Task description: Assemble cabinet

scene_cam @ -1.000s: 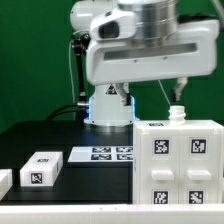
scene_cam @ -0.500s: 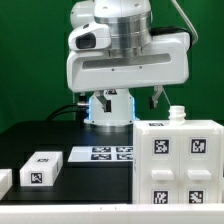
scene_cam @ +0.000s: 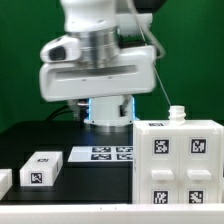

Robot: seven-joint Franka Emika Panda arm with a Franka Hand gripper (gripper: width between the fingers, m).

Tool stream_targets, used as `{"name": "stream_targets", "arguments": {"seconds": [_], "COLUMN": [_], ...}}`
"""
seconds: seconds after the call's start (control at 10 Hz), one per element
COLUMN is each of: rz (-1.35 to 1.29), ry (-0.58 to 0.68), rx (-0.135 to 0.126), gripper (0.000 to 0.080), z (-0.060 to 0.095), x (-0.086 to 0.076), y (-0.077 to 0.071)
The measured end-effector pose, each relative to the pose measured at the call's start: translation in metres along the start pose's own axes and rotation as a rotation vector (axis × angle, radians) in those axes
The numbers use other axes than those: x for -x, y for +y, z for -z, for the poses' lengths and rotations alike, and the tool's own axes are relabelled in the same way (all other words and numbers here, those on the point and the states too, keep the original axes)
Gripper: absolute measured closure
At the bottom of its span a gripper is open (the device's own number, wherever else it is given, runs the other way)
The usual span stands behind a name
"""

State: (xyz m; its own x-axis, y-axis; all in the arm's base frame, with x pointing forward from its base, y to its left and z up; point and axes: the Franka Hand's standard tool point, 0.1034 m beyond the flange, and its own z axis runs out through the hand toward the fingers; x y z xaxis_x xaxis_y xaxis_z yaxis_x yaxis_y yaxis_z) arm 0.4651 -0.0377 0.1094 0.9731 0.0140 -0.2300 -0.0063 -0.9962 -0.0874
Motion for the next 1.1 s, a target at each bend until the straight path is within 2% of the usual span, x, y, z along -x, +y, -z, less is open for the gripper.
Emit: {"name": "stream_targets", "arguments": {"seconds": [0.1, 0.2, 0.4, 0.6, 0.9, 1.0, 1.1], "rz": [0.001, 0.003, 0.010, 0.020, 0.121, 0.157, 0.152], "ry": [0.028, 0.033, 0.033, 0.038, 0.151, 0.148, 0.149], "rx": [0.011, 0.014, 0.014, 0.019, 0.113, 0.121, 0.121], "gripper": [0.0151, 0.0151, 0.0151, 0.0151, 0.0151, 0.0151, 0.0151], "z": [-0.010, -0.012, -0.012, -0.015, -0.035, -0.039, -0.039], "x": [0.005, 0.006, 0.005, 0.004, -0.021, -0.023, -0.024], "y": [0.023, 0.028, 0.025, 0.028, 0.084, 0.096, 0.097]}}
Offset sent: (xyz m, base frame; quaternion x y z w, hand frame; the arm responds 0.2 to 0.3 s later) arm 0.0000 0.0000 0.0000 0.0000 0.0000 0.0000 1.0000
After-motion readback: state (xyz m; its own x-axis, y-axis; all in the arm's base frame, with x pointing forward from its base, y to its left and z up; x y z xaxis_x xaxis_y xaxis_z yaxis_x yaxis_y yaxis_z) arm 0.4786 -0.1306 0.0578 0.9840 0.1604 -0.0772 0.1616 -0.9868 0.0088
